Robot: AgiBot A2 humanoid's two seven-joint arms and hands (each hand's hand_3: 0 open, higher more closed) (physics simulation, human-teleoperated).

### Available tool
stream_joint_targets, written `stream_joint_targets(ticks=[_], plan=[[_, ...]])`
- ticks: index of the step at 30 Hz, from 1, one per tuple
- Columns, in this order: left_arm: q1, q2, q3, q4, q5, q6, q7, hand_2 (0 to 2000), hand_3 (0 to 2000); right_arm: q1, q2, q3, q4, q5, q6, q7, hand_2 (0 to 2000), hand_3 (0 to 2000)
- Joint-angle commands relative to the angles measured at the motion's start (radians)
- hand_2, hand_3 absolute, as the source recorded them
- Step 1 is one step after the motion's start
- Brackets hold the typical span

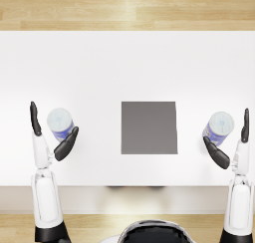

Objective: Pick up the blue can on the left and place it in the middle, then pick up the blue can on the right and place it on top of the can in the middle

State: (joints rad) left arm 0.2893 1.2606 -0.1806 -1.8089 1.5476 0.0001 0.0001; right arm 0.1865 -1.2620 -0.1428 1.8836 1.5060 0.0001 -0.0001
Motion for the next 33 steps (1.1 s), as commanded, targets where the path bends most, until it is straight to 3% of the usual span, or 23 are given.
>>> stream_joint_targets(ticks=[1,18,33], plan=[[-0.008,0.003,-0.021,0.064,0.003,0.0,0.0,0,0,-0.017,-0.004,-0.016,-0.056,0.002,0.0,0.0,0,0],[-0.026,0.029,0.057,0.366,0.011,0.0,0.0,0,0,0.023,-0.03,0.062,-0.445,0.008,0.0,0.0,0,0],[0.078,0.055,0.085,0.686,0.011,0.0,0.0,0,0,0.103,-0.058,0.09,-0.667,0.008,-0.011,0.0,0,0]])
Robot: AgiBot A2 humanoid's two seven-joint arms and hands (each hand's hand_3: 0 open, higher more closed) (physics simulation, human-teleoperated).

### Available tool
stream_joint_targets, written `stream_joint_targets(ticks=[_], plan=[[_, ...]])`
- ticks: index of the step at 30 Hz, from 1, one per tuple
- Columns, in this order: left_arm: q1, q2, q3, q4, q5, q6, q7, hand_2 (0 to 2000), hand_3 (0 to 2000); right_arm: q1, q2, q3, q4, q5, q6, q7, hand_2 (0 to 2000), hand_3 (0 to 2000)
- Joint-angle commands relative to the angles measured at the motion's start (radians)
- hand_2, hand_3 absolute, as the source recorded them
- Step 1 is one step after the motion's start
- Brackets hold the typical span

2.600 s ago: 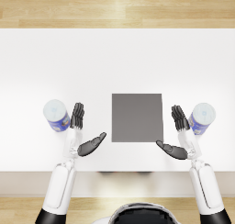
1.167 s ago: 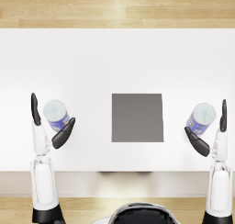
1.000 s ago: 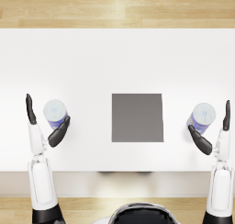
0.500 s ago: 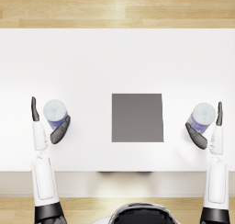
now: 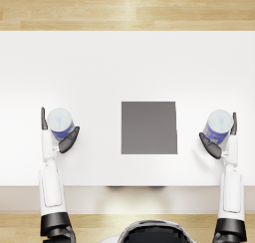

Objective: Pick up the blue can on the left and place it in the middle, then pick up the blue can on the right and place it on top of the can in the middle

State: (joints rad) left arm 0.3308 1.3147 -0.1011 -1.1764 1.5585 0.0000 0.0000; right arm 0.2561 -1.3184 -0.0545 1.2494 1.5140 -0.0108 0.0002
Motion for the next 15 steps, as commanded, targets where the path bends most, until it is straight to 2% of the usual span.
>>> stream_joint_targets(ticks=[1,9,10,11,13,14,15], plan=[[0.042,0.002,0.006,0.063,0.0,0.0,0.0,0,0,0.04,-0.004,-0.004,-0.049,0.0,0.0,0.0,0,0],[0.102,0.014,-0.005,0.165,0.0,-0.004,-0.001,0,0,0.081,-0.016,-0.024,-0.133,0.0,0.008,0.0,0,0],[0.11,0.015,-0.011,0.193,0.0,-0.008,-0.001,1361,327,0.08,-0.017,-0.027,-0.129,0.0,0.009,0.0,1361,327],[0.123,0.015,-0.015,0.223,-0.001,-0.034,-0.003,2000,653,0.075,-0.018,-0.031,-0.111,0.0,0.028,0.0,2000,653],[0.104,0.014,-0.013,0.174,-0.001,-0.073,-0.009,2000,1307,0.074,-0.02,-0.036,-0.079,0.0,0.093,-0.003,2000,1307],[0.086,0.015,-0.013,0.109,-0.001,-0.076,-0.007,2000,1520,0.069,-0.022,-0.037,-0.048,0.0,0.093,-0.002,2000,1520],[0.059,0.017,-0.008,0.02,-0.001,-0.071,-0.006,2000,1520,0.055,-0.023,-0.034,0.006,0.0,0.082,0.001,2000,1520]])
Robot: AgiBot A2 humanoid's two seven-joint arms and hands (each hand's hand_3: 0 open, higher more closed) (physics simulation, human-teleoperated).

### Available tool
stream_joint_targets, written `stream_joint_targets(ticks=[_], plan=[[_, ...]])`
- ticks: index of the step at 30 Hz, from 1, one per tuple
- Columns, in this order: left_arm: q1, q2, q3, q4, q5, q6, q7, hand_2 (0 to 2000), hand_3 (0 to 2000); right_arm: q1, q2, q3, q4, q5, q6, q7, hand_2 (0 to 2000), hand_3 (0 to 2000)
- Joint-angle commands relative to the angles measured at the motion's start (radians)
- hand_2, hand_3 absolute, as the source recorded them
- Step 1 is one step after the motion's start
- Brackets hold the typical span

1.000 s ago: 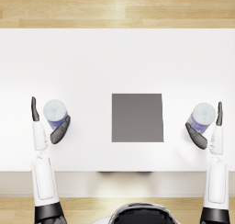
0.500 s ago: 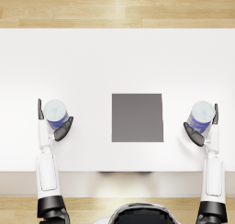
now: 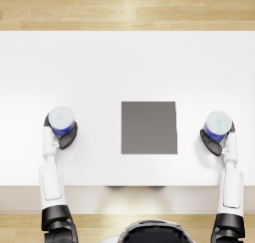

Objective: Pick up the blue can on the left and place it in the middle, then pick up the blue can on the right and place it on top of the can in the middle

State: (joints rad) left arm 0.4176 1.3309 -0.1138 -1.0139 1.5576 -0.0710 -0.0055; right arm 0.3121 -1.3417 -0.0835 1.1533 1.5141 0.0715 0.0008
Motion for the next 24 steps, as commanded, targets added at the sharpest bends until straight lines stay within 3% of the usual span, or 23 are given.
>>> stream_joint_targets(ticks=[1,5,8,13,18,24], plan=[[-0.051,0.003,0.016,-0.234,0.0,0.003,0.002,2000,1520,-0.021,-0.002,0.003,0.188,0.0,-0.01,0.001,2000,1520],[-0.071,0.007,0.12,-0.504,0.001,0.011,0.003,2000,1520,-0.001,-0.008,0.081,0.376,0.0,-0.021,0.004,2000,1520],[-0.027,0.024,0.22,-0.563,0.001,0.012,0.003,2000,1520,0.012,-0.017,0.134,0.489,0.0,-0.019,0.006,2000,1520],[0.024,0.068,0.371,-0.523,0.001,0.014,0.002,2000,1520,0.031,-0.032,0.171,0.535,0.0,-0.015,0.008,2000,1520],[0.075,0.115,0.508,-0.406,-0.207,0.016,0.002,2000,1520,0.031,-0.041,0.176,0.559,0.0,0.0,0.007,2000,1520],[0.132,0.17,0.602,-0.237,-0.276,0.015,0.0,2000,1520,0.062,-0.06,0.202,0.572,0.0,0.007,0.007,2000,1520]])
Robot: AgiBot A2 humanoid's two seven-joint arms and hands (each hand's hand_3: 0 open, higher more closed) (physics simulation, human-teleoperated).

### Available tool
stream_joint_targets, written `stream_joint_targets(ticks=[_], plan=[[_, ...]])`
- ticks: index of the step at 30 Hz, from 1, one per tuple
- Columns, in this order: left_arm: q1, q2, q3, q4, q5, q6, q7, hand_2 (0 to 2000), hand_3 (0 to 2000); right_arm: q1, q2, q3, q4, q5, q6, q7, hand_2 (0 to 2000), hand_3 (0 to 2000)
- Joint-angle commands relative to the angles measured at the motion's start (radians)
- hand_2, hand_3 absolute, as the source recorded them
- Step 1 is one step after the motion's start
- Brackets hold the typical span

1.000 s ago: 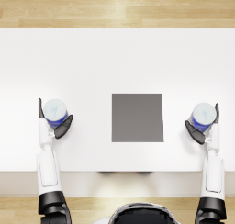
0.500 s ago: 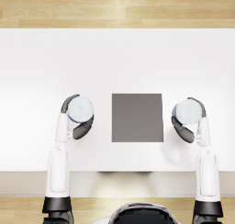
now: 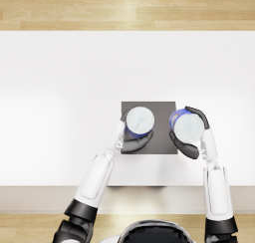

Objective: Pick up the blue can on the left and place it in the middle, then pick up the blue can on the right and place it on top of the can in the middle

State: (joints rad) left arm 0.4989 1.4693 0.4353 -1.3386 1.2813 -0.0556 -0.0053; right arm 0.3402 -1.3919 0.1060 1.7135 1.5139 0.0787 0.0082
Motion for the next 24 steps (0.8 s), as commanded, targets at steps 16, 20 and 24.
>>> stream_joint_targets(ticks=[16,20,24], plan=[[0.074,0.096,0.105,0.426,-0.01,0.01,-0.342,0,867,0.107,-0.067,0.096,0.042,0.0,0.037,-0.001,2000,1520],[0.028,0.079,0.097,0.327,-0.011,0.044,-0.343,0,0,0.16,-0.1,0.14,-0.014,0.0,0.037,0.0,2000,1520],[-0.107,-0.004,0.085,-0.015,-0.011,0.052,-0.344,0,0,0.202,-0.13,0.188,-0.056,0.0,0.036,0.0,2000,1520]])
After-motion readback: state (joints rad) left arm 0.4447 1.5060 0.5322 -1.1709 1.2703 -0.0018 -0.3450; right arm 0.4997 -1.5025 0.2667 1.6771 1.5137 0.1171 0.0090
